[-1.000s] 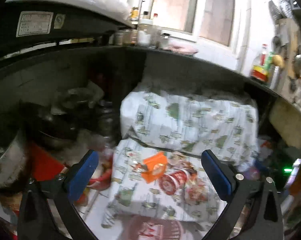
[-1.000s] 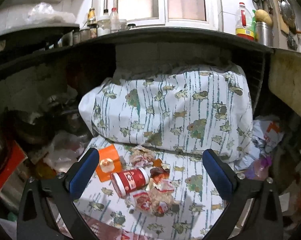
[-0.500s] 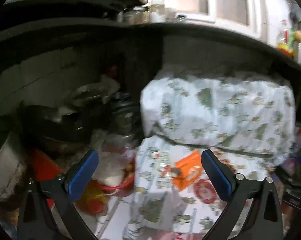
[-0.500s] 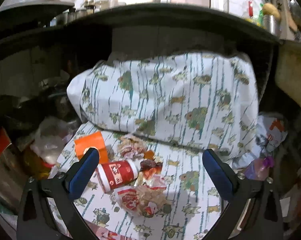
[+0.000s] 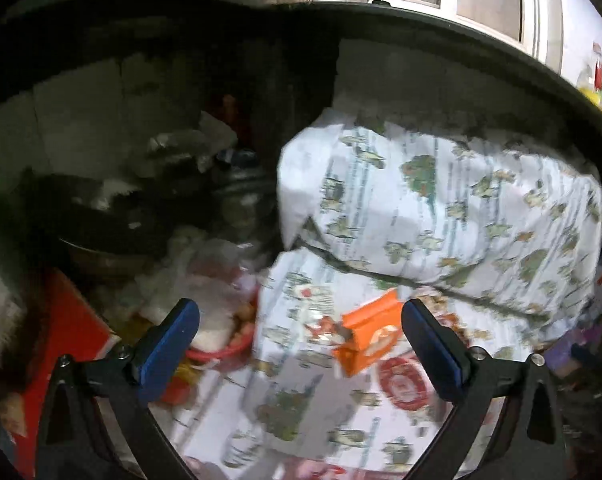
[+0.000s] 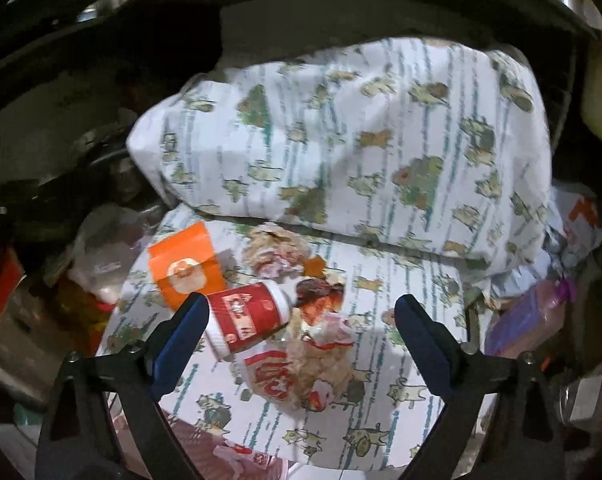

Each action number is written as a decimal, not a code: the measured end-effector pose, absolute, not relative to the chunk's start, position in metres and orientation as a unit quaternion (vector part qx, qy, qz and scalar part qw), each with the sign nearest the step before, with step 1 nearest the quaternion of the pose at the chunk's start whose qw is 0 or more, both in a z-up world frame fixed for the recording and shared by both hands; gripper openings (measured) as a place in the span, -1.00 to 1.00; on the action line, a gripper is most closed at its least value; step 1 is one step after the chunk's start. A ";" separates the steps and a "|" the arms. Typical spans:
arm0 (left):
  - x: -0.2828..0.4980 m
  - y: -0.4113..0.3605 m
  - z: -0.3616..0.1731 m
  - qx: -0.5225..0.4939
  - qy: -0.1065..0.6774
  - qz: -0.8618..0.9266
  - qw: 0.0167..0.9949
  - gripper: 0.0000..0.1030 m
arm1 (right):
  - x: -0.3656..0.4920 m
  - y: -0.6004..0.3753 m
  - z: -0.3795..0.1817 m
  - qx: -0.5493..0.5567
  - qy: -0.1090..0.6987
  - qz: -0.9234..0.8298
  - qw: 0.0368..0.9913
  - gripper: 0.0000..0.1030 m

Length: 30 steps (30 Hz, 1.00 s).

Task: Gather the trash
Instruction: 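Lower the right tool to the brown paper wrapper while the left tool reaches the red paper cup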

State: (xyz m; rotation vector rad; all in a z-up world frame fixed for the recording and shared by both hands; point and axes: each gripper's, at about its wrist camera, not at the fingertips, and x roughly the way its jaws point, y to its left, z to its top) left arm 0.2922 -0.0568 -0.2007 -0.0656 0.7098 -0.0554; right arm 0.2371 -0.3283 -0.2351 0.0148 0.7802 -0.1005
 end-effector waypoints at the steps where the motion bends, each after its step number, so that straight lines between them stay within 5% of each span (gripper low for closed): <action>1: 0.295 -0.059 -0.202 -0.030 0.352 -0.028 0.935 0.95 | 0.239 -0.331 -0.237 0.009 0.385 -0.051 0.921 0.81; 3: 0.299 -0.066 -0.206 -0.017 0.356 -0.029 0.934 0.77 | 0.244 -0.337 -0.240 0.017 0.396 -0.051 0.917 0.69; 11: 0.319 -0.088 -0.231 0.016 0.389 -0.037 0.920 0.77 | 0.259 -0.364 -0.260 0.089 0.447 -0.018 0.890 0.31; 30: 0.349 -0.154 -0.308 0.022 0.526 -0.108 0.843 0.77 | 0.276 -0.408 -0.357 0.285 0.582 -0.009 0.762 0.48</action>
